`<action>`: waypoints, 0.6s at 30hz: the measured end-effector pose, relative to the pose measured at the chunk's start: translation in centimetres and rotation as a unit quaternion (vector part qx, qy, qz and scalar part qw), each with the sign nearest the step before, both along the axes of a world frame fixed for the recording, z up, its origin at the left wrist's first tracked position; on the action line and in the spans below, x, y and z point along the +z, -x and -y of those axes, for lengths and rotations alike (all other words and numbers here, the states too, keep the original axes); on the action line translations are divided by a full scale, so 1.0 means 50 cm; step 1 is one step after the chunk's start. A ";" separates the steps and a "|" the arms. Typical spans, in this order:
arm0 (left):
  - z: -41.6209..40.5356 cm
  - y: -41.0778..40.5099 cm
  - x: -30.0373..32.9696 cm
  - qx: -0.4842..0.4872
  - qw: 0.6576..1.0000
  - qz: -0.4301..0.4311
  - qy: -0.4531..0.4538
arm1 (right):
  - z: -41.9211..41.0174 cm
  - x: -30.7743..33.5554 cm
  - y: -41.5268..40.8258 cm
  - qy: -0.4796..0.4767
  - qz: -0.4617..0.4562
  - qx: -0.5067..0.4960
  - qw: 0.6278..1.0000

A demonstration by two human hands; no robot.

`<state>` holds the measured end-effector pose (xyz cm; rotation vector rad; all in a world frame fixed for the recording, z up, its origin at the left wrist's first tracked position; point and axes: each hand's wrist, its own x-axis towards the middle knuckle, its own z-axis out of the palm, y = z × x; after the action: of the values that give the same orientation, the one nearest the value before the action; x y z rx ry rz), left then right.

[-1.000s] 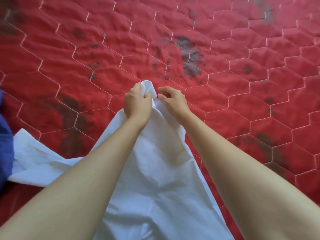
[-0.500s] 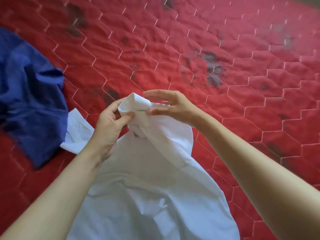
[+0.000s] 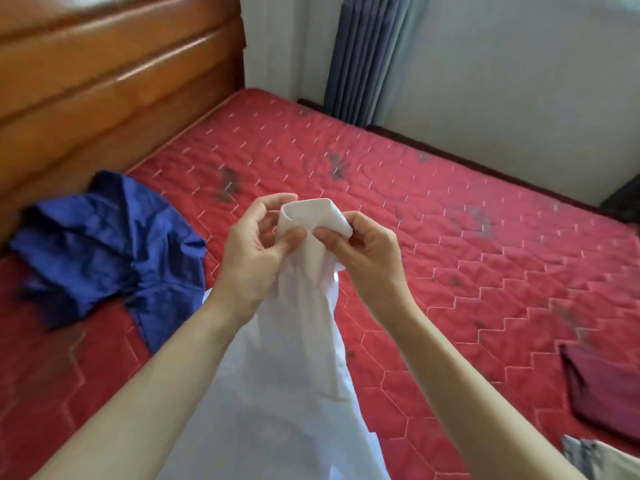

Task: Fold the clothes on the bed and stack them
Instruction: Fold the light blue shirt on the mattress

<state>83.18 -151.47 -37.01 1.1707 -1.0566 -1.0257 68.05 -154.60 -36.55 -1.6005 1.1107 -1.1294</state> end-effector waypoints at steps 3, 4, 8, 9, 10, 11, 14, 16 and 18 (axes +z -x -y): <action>-0.036 0.041 0.174 0.113 0.988 0.086 0.056 | -0.038 0.168 0.016 0.055 0.031 -0.056 0.996; -0.052 0.056 0.227 0.147 0.977 0.130 0.079 | -0.049 0.221 0.021 0.073 0.038 -0.069 0.994; -0.126 0.113 0.415 0.137 0.955 0.208 0.158 | -0.101 0.425 0.038 0.119 0.064 -0.082 0.987; -0.142 0.123 0.454 0.127 0.951 0.230 0.166 | -0.115 0.470 0.045 0.125 0.073 -0.078 0.986; -0.155 0.129 0.489 0.121 0.947 0.239 0.174 | -0.128 0.511 0.055 0.129 0.077 -0.073 0.986; -0.167 0.129 0.520 0.117 0.947 0.237 0.183 | -0.141 0.549 0.066 0.135 0.077 -0.068 0.985; -0.200 0.121 0.605 0.123 0.938 0.260 0.191 | -0.177 0.651 0.109 0.166 0.059 -0.042 0.983; -0.217 0.120 0.654 0.090 0.941 0.275 0.175 | -0.201 0.709 0.146 0.175 0.044 -0.030 0.983; -0.225 0.122 0.688 0.052 0.936 0.301 0.175 | -0.217 0.762 0.184 0.186 0.029 -0.027 0.982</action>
<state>77.07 -140.21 -2.59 1.2529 -1.5623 -0.3602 58.83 -143.74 1.53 -1.8143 0.9496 -1.4769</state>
